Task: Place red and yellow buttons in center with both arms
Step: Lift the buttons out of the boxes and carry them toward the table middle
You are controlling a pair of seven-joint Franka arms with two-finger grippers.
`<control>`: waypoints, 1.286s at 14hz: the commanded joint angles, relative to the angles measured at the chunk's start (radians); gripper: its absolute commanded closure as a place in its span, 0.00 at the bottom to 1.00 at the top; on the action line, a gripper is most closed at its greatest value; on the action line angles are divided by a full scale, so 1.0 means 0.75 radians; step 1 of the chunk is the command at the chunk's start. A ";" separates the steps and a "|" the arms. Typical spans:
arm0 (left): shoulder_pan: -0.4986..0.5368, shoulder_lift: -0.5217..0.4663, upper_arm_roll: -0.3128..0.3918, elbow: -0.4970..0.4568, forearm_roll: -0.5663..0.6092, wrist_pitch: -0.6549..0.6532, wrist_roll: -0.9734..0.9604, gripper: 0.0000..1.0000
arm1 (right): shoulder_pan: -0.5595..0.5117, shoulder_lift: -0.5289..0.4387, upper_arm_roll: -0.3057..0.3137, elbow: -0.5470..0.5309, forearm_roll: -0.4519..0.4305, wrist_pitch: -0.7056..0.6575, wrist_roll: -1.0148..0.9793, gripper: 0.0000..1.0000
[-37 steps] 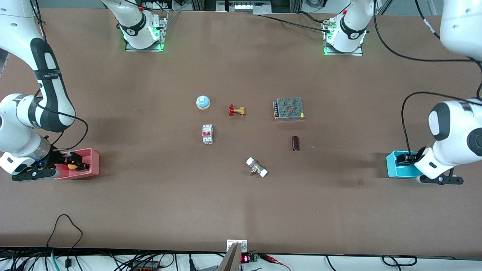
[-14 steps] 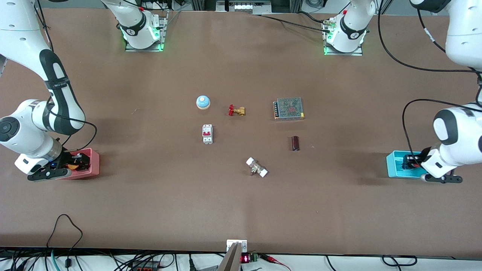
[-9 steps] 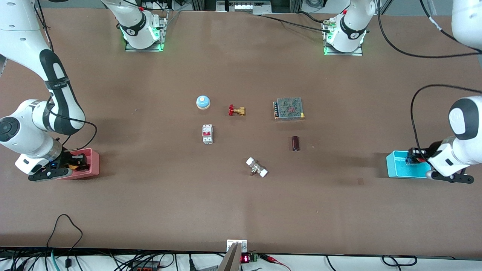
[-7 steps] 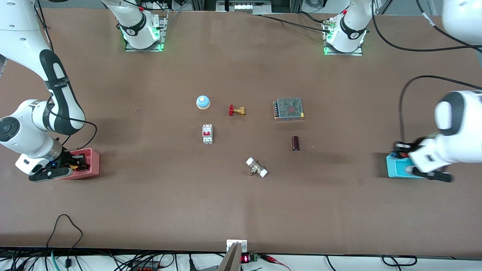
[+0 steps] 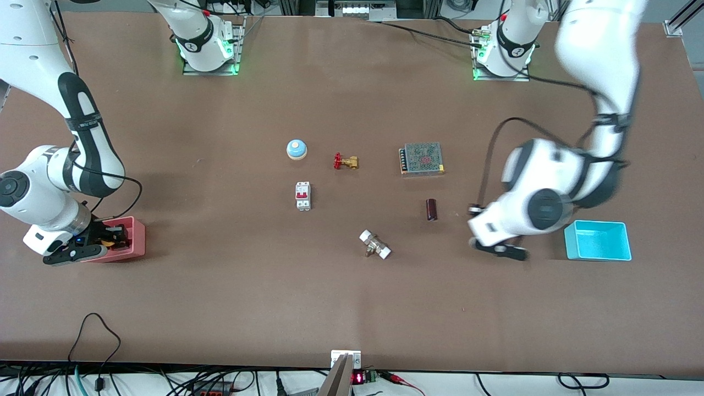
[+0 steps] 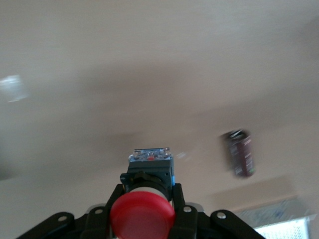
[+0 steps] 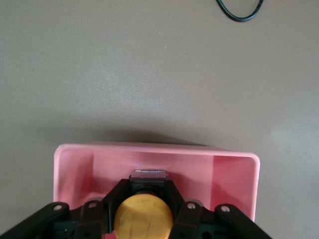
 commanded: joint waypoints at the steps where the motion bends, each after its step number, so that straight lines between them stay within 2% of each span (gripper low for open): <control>1: -0.041 0.024 0.016 -0.004 -0.013 0.049 -0.074 0.92 | -0.019 -0.016 0.015 -0.012 -0.009 0.011 -0.043 0.64; 3: -0.029 0.022 0.016 -0.022 -0.015 0.055 -0.082 0.91 | -0.029 -0.067 0.019 -0.014 -0.007 -0.047 -0.088 0.64; 4: -0.033 0.024 0.016 -0.057 -0.017 0.084 -0.106 0.91 | -0.029 -0.106 0.021 -0.012 -0.001 -0.137 -0.100 0.64; 6: -0.027 -0.006 0.016 -0.193 -0.017 0.208 -0.186 0.91 | -0.031 -0.234 0.051 -0.003 0.006 -0.343 -0.098 0.64; 8: -0.015 -0.057 0.018 -0.349 -0.017 0.335 -0.188 0.91 | -0.029 -0.357 0.104 0.005 0.069 -0.538 -0.076 0.64; 10: -0.005 -0.100 0.018 -0.484 -0.017 0.456 -0.192 0.90 | -0.013 -0.427 0.174 -0.003 0.102 -0.669 0.077 0.64; 11: -0.005 -0.106 0.018 -0.507 -0.017 0.482 -0.194 0.88 | 0.011 -0.442 0.215 -0.007 0.098 -0.708 0.228 0.64; 12: -0.003 -0.104 0.018 -0.505 -0.017 0.483 -0.194 0.80 | 0.052 -0.448 0.245 -0.014 0.092 -0.713 0.355 0.64; 13: -0.003 -0.102 0.020 -0.501 -0.017 0.483 -0.194 0.51 | 0.091 -0.448 0.266 -0.026 0.086 -0.713 0.431 0.64; 14: -0.003 -0.102 0.022 -0.495 -0.015 0.483 -0.188 0.01 | 0.136 -0.438 0.280 -0.050 0.079 -0.694 0.511 0.64; 16: -0.007 -0.104 0.022 -0.491 -0.015 0.479 -0.192 0.00 | 0.206 -0.411 0.305 -0.107 0.041 -0.578 0.691 0.64; 18: -0.005 -0.117 0.022 -0.472 -0.013 0.468 -0.188 0.00 | 0.271 -0.383 0.309 -0.195 -0.084 -0.431 0.832 0.64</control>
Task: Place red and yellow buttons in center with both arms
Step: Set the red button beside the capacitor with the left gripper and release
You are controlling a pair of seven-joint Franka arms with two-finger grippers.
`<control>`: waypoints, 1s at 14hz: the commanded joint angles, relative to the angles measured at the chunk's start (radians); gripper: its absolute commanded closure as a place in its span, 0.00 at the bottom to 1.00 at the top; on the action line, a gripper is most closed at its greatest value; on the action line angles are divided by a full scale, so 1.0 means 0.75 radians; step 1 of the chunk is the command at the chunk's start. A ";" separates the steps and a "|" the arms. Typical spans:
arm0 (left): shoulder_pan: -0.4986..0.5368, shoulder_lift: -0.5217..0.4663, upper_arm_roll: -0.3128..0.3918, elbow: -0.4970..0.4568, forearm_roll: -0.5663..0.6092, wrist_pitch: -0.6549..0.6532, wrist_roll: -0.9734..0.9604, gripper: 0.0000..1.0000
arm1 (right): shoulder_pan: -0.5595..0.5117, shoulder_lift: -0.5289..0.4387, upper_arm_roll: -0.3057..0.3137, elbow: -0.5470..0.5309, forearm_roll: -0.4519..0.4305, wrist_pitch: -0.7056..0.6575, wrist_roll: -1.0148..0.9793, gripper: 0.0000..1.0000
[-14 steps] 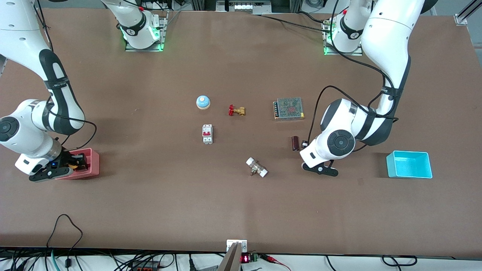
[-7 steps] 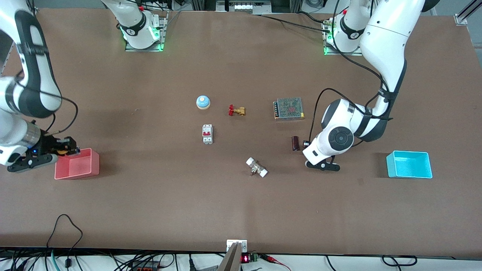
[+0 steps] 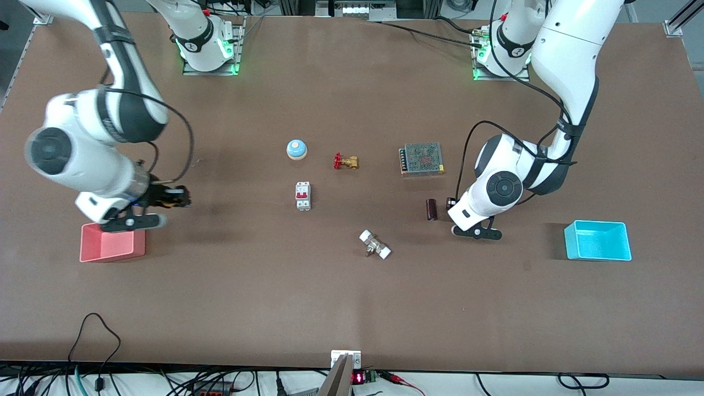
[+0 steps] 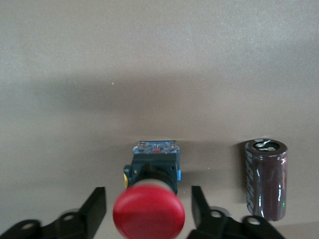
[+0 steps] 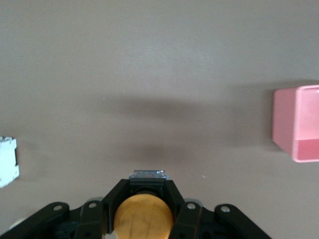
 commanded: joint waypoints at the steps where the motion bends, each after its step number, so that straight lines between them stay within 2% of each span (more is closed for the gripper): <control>1: 0.001 -0.079 0.002 -0.007 -0.011 0.001 0.002 0.00 | 0.052 0.032 0.004 -0.130 -0.118 0.208 0.206 0.64; 3: -0.010 -0.138 0.000 0.048 -0.009 -0.094 -0.006 0.00 | 0.097 0.073 0.004 -0.192 -0.133 0.356 0.280 0.64; 6: 0.000 -0.145 0.014 0.295 0.050 -0.456 0.012 0.00 | 0.105 0.136 0.004 -0.223 -0.135 0.495 0.305 0.64; 8: 0.035 -0.147 0.016 0.438 0.109 -0.581 0.073 0.00 | 0.113 0.163 0.004 -0.223 -0.135 0.526 0.305 0.64; 12: 0.105 -0.163 0.027 0.761 0.109 -0.808 0.131 0.00 | 0.132 0.199 0.004 -0.225 -0.135 0.541 0.305 0.63; 14: 0.162 -0.248 0.008 0.795 0.087 -0.897 0.167 0.00 | 0.150 0.206 0.004 -0.223 -0.135 0.543 0.305 0.63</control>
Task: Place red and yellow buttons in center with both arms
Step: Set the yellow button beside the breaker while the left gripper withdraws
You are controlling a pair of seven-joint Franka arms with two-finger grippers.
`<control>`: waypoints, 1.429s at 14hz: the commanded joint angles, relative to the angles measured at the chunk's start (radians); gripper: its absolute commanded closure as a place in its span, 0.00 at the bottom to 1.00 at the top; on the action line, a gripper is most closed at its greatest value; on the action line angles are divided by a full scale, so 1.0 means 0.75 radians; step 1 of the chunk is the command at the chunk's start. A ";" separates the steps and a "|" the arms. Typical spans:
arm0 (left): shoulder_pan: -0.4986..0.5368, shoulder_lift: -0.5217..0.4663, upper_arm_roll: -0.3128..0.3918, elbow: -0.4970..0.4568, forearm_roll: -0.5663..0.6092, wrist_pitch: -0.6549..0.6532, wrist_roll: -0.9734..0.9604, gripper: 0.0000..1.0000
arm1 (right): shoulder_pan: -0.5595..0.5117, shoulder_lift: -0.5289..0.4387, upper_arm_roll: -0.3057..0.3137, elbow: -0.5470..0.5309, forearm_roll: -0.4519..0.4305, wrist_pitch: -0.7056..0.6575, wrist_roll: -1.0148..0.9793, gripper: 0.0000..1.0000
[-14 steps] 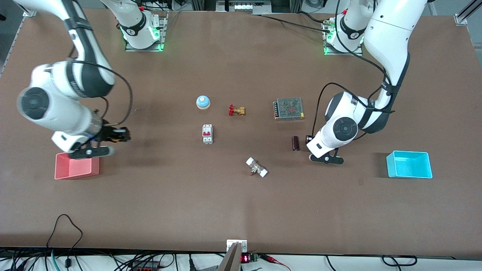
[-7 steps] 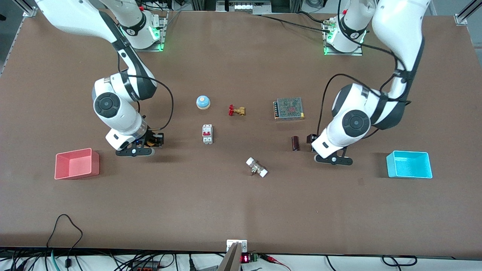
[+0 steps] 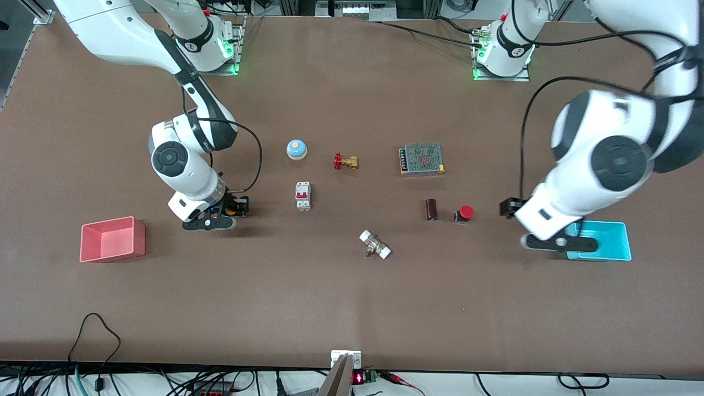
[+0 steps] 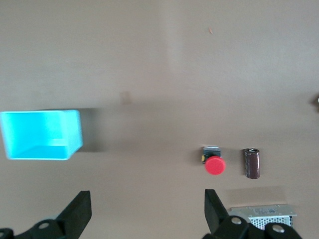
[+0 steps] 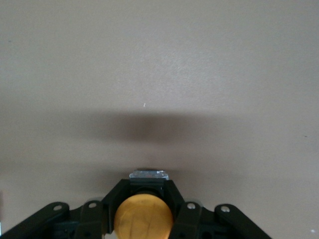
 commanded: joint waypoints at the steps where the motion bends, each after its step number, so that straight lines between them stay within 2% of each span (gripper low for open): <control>1: 0.050 -0.145 -0.019 0.016 -0.031 -0.135 0.060 0.00 | 0.023 -0.001 0.000 -0.009 -0.027 0.020 0.035 0.63; 2: 0.066 -0.233 -0.019 -0.094 -0.074 -0.133 0.064 0.00 | 0.023 0.001 0.000 -0.011 -0.029 0.022 0.035 0.63; 3: 0.065 -0.368 -0.021 -0.275 -0.076 -0.068 0.064 0.00 | 0.025 0.009 0.000 -0.011 -0.027 0.023 0.035 0.63; 4: 0.079 -0.503 -0.021 -0.499 -0.090 0.066 0.067 0.00 | 0.025 0.011 0.000 -0.009 -0.027 0.023 0.035 0.60; 5: 0.130 -0.591 -0.023 -0.656 -0.095 0.173 0.115 0.00 | 0.025 0.015 0.000 -0.009 -0.029 0.023 0.035 0.58; 6: 0.146 -0.612 -0.023 -0.687 -0.095 0.190 0.180 0.00 | 0.025 0.017 0.000 -0.009 -0.033 0.023 0.035 0.54; 8: 0.165 -0.568 -0.005 -0.600 -0.093 0.180 0.242 0.00 | 0.025 0.025 0.000 -0.009 -0.033 0.035 0.035 0.54; 10: 0.185 -0.509 -0.011 -0.474 -0.072 0.084 0.234 0.00 | 0.025 0.027 0.000 -0.009 -0.033 0.035 0.035 0.53; 12: 0.193 -0.488 -0.011 -0.432 -0.082 0.072 0.240 0.00 | 0.021 0.027 0.000 0.001 -0.033 0.035 0.035 0.28; 13: 0.212 -0.490 -0.009 -0.434 -0.094 0.060 0.248 0.00 | 0.013 0.021 0.000 0.022 -0.021 0.035 0.035 0.00; 17: 0.228 -0.498 -0.019 -0.422 -0.093 0.035 0.257 0.00 | -0.013 -0.067 -0.002 0.150 0.026 -0.089 0.014 0.00; 20: 0.218 -0.498 -0.023 -0.408 -0.090 0.031 0.257 0.00 | -0.058 -0.191 -0.002 0.283 0.138 -0.394 -0.112 0.00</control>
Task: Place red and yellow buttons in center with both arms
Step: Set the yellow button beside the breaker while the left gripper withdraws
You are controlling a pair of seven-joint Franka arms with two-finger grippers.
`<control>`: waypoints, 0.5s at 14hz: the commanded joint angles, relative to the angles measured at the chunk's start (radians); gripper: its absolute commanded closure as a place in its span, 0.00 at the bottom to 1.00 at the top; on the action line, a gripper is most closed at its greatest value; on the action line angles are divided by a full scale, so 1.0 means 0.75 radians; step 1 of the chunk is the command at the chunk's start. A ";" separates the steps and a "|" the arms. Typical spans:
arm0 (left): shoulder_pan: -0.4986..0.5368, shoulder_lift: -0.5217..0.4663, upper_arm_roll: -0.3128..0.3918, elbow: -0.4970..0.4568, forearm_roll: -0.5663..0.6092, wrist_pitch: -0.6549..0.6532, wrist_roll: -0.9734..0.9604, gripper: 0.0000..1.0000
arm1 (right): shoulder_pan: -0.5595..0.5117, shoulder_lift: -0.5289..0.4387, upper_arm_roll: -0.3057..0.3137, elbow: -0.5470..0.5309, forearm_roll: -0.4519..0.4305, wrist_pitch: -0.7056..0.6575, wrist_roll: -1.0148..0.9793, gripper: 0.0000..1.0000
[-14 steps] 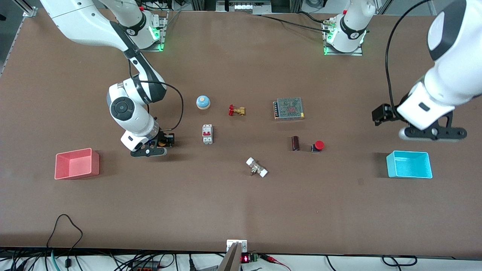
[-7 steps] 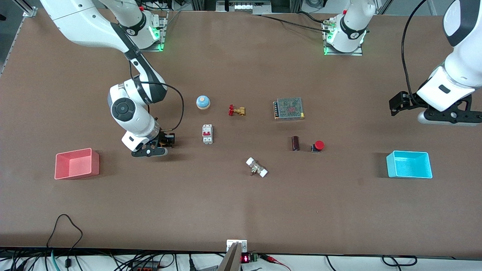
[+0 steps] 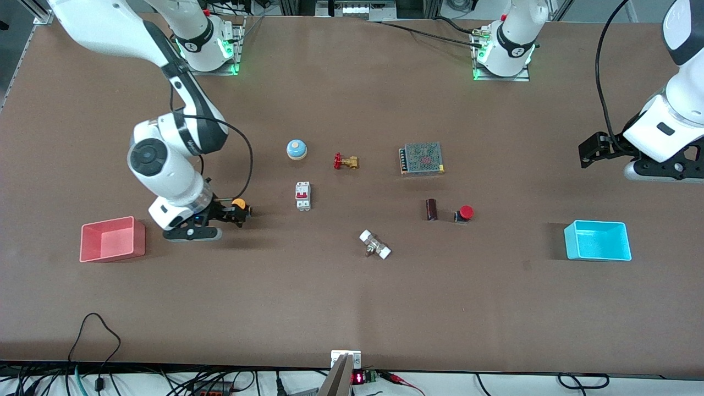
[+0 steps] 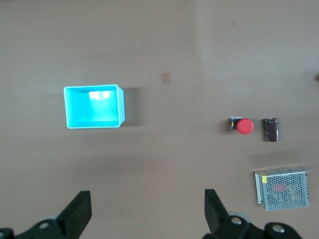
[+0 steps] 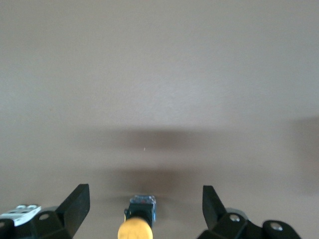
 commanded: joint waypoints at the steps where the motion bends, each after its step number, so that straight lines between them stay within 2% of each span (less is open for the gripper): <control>1: 0.005 0.020 -0.011 0.053 -0.021 -0.044 0.030 0.00 | -0.051 -0.135 0.004 0.120 0.117 -0.303 -0.165 0.00; 3: -0.001 0.020 -0.013 0.053 -0.021 -0.052 0.030 0.00 | -0.092 -0.221 -0.033 0.180 0.155 -0.484 -0.272 0.00; 5: 0.001 0.018 -0.027 0.055 -0.023 -0.066 0.028 0.00 | -0.097 -0.331 -0.135 0.182 0.157 -0.552 -0.423 0.00; 7: 0.001 0.018 -0.027 0.053 -0.023 -0.070 0.028 0.00 | -0.097 -0.428 -0.211 0.182 0.157 -0.670 -0.438 0.00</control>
